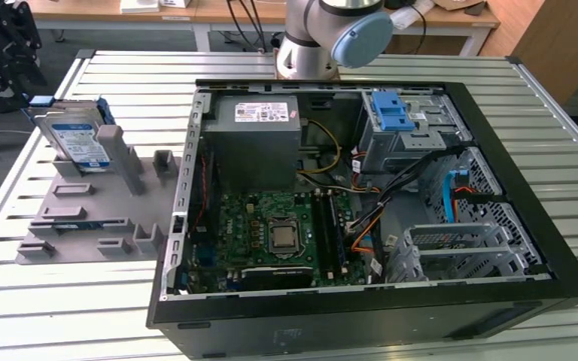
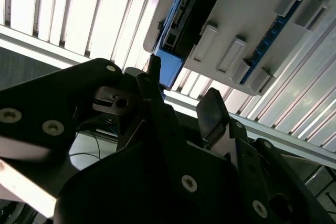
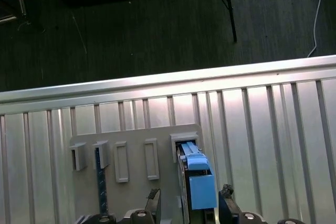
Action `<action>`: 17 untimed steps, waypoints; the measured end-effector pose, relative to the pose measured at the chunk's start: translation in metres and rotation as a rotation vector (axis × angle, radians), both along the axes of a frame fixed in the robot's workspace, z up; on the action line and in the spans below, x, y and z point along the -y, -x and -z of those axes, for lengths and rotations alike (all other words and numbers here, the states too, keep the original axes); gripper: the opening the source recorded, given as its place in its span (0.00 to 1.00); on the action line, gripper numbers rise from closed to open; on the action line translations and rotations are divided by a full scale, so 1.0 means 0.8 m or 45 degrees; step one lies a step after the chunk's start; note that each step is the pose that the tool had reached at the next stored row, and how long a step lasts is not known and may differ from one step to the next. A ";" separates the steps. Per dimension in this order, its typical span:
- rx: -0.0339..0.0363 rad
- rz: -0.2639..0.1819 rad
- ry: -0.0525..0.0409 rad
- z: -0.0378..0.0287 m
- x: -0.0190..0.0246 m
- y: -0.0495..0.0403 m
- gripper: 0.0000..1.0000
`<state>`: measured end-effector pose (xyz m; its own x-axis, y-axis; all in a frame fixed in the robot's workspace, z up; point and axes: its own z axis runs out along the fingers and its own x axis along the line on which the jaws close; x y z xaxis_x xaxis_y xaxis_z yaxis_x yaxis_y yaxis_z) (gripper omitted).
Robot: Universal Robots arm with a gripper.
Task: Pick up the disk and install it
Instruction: 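Pick up the disk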
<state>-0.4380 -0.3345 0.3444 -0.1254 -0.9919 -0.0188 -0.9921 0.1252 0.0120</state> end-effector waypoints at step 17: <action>0.0001 -0.044 0.000 0.0014 0.0000 0.000 0.55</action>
